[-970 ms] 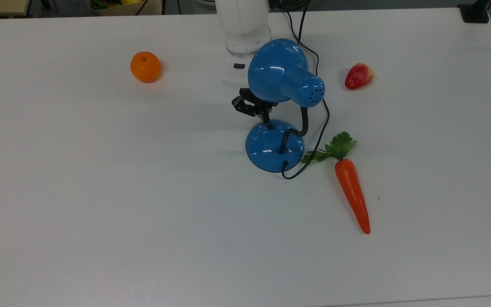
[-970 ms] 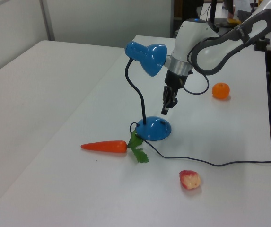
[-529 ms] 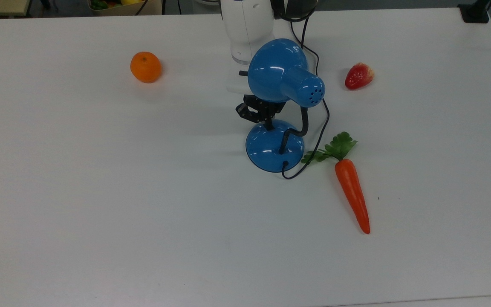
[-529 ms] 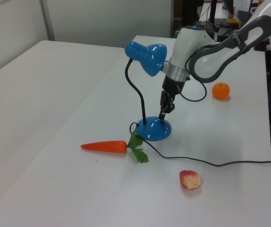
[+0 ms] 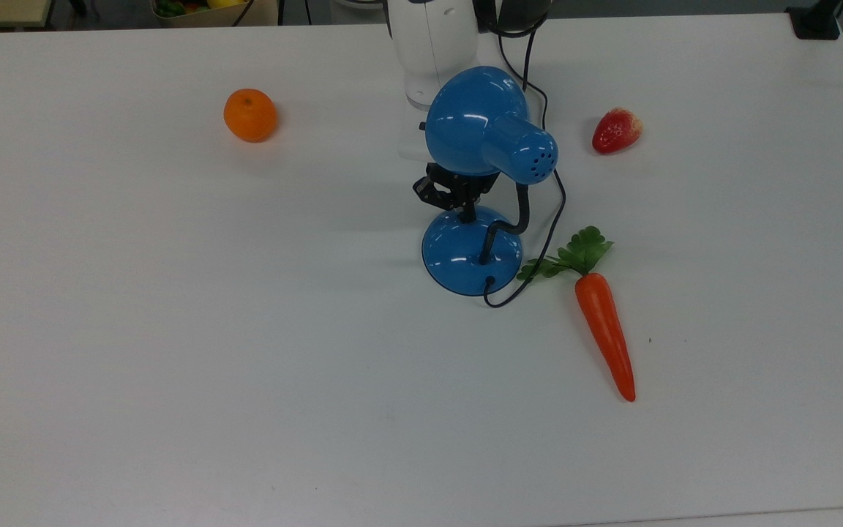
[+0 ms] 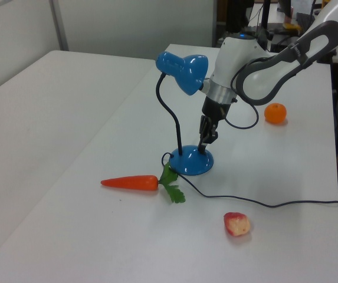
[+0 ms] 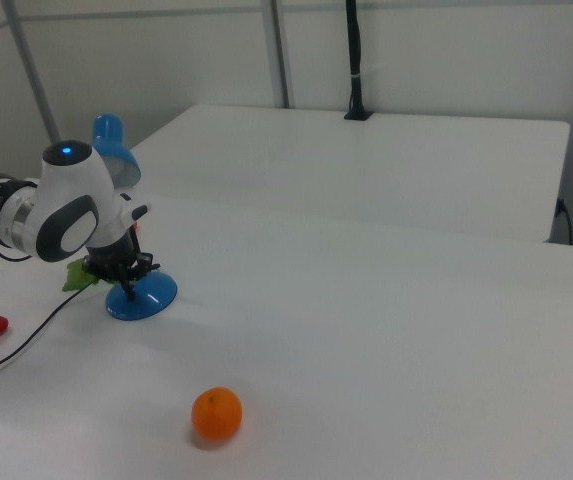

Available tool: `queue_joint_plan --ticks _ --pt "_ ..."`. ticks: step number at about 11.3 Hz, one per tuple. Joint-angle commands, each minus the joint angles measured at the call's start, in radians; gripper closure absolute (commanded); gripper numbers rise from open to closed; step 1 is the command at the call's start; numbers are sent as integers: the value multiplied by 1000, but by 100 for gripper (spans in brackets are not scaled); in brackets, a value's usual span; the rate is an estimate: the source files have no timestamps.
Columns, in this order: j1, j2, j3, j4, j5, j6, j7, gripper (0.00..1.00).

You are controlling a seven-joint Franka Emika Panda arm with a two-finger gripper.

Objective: Turn on desk lamp
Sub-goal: 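Press down on the lamp base switch with the closed gripper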

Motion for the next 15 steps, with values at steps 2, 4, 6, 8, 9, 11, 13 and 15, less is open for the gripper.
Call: queue_joint_plan --ticks 2,4,6,8,9,11,13,15 --pt "10 12 -3 1 22 23 6 100" --pt "10 22 -3 5 21 41 6 100" --pt "10 25 -3 6 21 41 6 100" --pt "10 43 -1 14 21 44 6 100" --pt "10 49 0 24 21 43 6 100" --pt "10 59 0 31 21 43 6 100" --pt "10 63 0 31 21 43 6 100" --pt "10 49 0 28 21 41 6 100"
